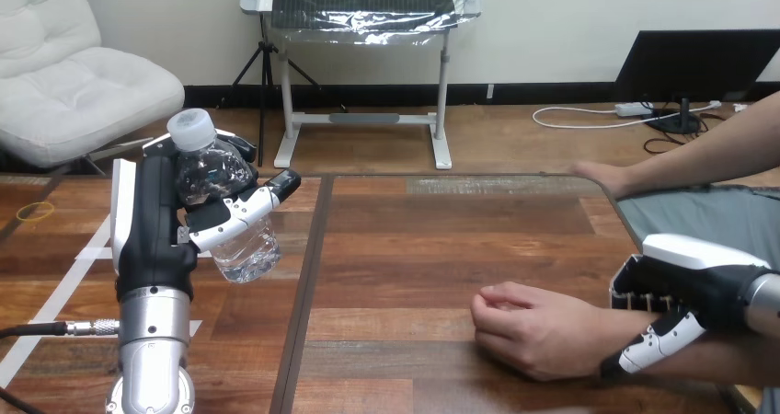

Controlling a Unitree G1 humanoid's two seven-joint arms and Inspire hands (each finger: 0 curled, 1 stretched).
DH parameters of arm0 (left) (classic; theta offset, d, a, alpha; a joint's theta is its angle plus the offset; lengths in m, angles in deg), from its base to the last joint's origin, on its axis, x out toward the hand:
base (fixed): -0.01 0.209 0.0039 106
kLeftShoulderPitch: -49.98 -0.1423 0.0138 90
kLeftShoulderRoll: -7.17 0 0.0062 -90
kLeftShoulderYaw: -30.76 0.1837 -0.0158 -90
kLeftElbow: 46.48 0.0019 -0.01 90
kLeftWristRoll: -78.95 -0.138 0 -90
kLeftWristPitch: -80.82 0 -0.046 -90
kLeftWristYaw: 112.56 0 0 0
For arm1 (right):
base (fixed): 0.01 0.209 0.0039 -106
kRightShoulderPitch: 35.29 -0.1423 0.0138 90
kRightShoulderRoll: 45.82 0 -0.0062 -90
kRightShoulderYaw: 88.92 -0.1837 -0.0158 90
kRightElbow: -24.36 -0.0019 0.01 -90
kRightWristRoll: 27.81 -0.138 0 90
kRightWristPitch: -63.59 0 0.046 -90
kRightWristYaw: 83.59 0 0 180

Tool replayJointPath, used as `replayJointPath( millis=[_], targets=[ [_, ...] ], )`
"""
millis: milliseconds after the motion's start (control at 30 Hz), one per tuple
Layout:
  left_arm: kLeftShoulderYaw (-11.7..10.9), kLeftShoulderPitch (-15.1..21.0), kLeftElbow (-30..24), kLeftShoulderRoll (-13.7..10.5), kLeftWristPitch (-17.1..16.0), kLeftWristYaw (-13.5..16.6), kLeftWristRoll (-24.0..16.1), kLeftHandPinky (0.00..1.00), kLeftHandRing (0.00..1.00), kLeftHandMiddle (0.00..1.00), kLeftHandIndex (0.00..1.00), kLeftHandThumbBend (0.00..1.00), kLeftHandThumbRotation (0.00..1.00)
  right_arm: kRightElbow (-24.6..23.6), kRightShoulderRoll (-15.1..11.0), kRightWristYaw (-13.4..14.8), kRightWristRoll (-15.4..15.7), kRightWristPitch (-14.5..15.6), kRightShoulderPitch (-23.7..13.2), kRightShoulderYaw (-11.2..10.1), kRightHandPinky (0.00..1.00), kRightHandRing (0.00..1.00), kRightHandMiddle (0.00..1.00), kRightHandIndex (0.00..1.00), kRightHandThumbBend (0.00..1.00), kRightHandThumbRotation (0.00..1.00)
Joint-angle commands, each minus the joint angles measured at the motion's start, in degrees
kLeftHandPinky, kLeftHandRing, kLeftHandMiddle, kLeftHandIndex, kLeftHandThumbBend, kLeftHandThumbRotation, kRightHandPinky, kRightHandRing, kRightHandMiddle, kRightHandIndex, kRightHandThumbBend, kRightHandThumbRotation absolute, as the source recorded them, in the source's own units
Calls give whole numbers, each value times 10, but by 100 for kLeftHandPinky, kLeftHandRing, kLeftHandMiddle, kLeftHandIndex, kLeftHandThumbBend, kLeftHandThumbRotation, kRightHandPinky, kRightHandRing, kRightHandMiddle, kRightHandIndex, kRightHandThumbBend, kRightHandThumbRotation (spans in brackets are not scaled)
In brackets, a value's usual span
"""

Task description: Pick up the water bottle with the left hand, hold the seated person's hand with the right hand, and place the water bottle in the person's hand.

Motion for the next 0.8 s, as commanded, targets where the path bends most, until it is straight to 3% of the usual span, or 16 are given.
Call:
replayJointPath(
  millis=[0,600,700,767],
  targets=[
    [-2,31,-10,0,-12,1,4,25,32,37,41,64,0,-2,4,13,-17,-10,11,-12,27,32,38,39,74,32],
    [-1,37,-7,5,-10,-3,13,25,32,37,41,64,0,-30,-4,15,-37,-14,12,-44,26,31,37,38,75,32],
    [0,38,-6,4,-10,-2,10,25,32,37,41,64,0,-44,-4,10,-43,3,14,-52,25,30,37,38,75,32],
    [0,40,-4,5,-12,-2,12,26,32,37,41,64,0,-47,-5,12,-48,-2,14,-57,26,30,37,38,76,31]
  ],
)
